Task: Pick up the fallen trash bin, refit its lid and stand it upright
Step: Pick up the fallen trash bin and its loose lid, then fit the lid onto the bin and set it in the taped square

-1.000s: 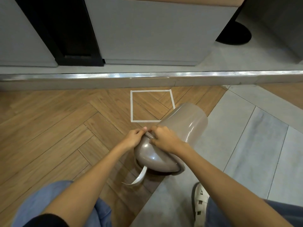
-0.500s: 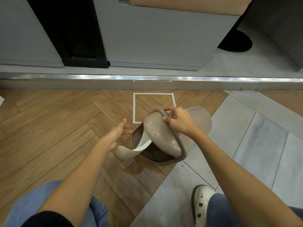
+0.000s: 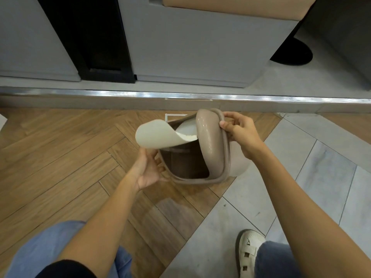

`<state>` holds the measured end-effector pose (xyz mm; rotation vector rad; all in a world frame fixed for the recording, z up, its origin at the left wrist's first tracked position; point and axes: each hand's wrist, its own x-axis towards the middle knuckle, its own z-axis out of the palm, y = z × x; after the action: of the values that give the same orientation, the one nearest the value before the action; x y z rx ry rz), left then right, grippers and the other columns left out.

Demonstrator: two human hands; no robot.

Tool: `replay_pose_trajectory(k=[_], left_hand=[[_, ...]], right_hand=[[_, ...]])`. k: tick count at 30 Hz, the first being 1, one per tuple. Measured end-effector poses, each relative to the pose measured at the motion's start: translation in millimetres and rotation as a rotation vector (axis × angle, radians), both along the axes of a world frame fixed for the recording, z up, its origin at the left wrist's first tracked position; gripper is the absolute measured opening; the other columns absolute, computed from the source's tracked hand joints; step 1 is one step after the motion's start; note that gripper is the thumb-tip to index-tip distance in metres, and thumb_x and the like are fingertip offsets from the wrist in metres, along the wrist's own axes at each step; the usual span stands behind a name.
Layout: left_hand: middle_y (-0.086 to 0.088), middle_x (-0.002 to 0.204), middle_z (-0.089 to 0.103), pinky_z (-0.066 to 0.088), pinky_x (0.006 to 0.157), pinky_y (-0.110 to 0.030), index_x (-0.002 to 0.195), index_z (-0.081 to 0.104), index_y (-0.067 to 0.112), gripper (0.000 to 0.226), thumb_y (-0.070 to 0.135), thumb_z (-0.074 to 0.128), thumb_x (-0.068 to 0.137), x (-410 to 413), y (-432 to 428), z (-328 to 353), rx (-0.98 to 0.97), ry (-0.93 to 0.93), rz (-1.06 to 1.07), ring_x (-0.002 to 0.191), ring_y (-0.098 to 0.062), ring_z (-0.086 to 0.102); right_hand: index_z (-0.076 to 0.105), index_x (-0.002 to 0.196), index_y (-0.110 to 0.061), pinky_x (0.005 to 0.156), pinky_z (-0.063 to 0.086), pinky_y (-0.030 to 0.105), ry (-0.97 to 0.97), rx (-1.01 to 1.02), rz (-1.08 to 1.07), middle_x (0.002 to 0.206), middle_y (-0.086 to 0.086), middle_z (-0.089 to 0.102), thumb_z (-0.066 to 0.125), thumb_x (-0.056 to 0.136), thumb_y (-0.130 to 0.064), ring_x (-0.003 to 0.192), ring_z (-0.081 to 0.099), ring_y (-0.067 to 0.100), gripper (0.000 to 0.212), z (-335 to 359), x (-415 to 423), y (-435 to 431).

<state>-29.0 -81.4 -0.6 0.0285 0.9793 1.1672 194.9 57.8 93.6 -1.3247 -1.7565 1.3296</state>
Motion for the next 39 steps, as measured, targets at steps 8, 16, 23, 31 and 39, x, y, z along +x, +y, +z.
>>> replay_pose_trajectory(k=[8,16,23,31,39], left_hand=[[0.004,0.129,0.056,0.039,0.099,-0.059,0.129,0.048,0.046,0.113,0.093,0.053,0.026,4,20,37,0.192,0.398,-0.151,0.122,-0.024,0.050],[0.000,0.140,0.042,0.032,0.106,-0.049,0.133,0.034,0.041,0.101,0.092,0.049,0.048,6,45,68,0.237,0.802,-0.070,0.125,-0.022,0.041],[-0.006,0.137,0.021,0.028,0.094,-0.031,0.128,0.030,0.040,0.059,0.064,0.054,0.080,24,55,77,0.315,1.091,-0.129,0.116,-0.017,0.028],[0.012,0.119,0.036,0.036,0.099,-0.012,0.102,0.060,0.034,0.014,0.029,0.062,0.089,28,71,83,0.621,1.096,-0.020,0.117,0.003,0.041],[0.005,0.110,0.033,0.036,0.091,-0.009,0.094,0.068,0.002,0.037,0.038,0.059,0.090,17,89,85,0.499,1.132,-0.056,0.094,0.017,0.043]], right_hand=[[0.057,0.129,-0.012,0.079,0.055,0.038,0.135,-0.153,-0.128,0.101,0.005,0.066,0.054,0.096,-0.012,0.089,0.061,0.021,0.033,-3,14,11],[0.052,0.136,-0.023,0.072,0.052,0.027,0.156,-0.239,-0.151,0.107,-0.005,0.064,0.037,0.103,-0.014,0.095,0.061,0.015,0.038,-18,10,7],[0.058,0.132,-0.013,0.093,0.053,0.054,0.042,-0.276,-0.220,0.111,0.010,0.067,0.034,0.102,-0.009,0.101,0.065,0.033,0.038,-32,23,14],[0.059,0.129,-0.010,0.067,0.059,0.034,-0.039,-0.272,-0.203,0.095,0.006,0.067,0.036,0.102,-0.009,0.079,0.066,0.023,0.035,-35,22,14],[0.062,0.122,-0.018,0.093,0.051,0.051,0.012,-0.234,-0.229,0.111,0.007,0.066,0.031,0.103,-0.036,0.103,0.062,0.027,0.040,-16,13,16]])
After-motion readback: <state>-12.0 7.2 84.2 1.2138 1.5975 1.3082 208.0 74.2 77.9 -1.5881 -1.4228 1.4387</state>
